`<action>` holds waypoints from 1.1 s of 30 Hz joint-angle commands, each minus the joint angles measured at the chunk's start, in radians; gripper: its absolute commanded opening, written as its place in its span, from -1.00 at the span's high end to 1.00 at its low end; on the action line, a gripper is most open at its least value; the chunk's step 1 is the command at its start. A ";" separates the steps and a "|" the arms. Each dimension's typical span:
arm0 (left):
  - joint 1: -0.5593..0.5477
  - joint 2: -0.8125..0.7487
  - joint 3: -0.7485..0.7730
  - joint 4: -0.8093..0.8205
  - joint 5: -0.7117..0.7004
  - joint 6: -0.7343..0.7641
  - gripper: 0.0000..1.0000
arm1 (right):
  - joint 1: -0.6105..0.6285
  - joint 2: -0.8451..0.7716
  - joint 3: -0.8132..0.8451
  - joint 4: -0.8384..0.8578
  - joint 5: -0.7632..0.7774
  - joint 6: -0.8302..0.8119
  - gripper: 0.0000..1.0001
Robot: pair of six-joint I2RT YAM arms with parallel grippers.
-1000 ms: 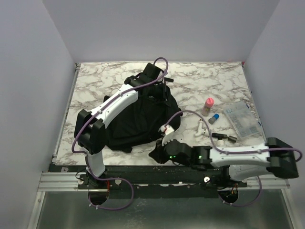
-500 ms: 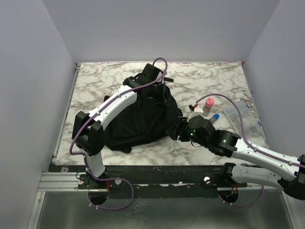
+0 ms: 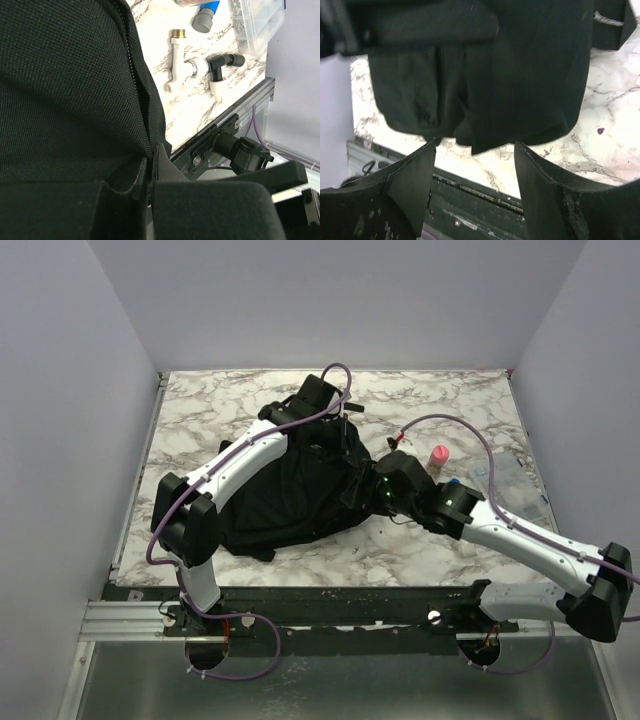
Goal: Pack the student bag
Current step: Zip the student bag at the center of the board.
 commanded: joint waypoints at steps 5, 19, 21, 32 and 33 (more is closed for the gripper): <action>-0.018 -0.072 -0.013 0.077 0.124 0.005 1.00 | -0.034 0.179 0.096 -0.085 0.102 0.071 -0.35; -0.002 -0.334 -0.282 0.086 0.059 0.148 -0.30 | -0.067 0.017 -0.113 0.179 0.048 0.034 0.99; -0.001 -0.397 -0.347 0.106 0.069 0.185 -0.37 | -0.069 -0.002 -0.131 0.220 0.016 0.004 0.99; -0.014 -0.387 -0.449 0.129 0.122 0.276 -0.38 | -0.071 -0.057 -0.186 0.321 -0.071 -0.042 1.00; -0.014 -0.366 -0.440 0.126 0.131 0.283 -0.39 | -0.072 -0.057 -0.187 0.325 -0.079 -0.044 0.99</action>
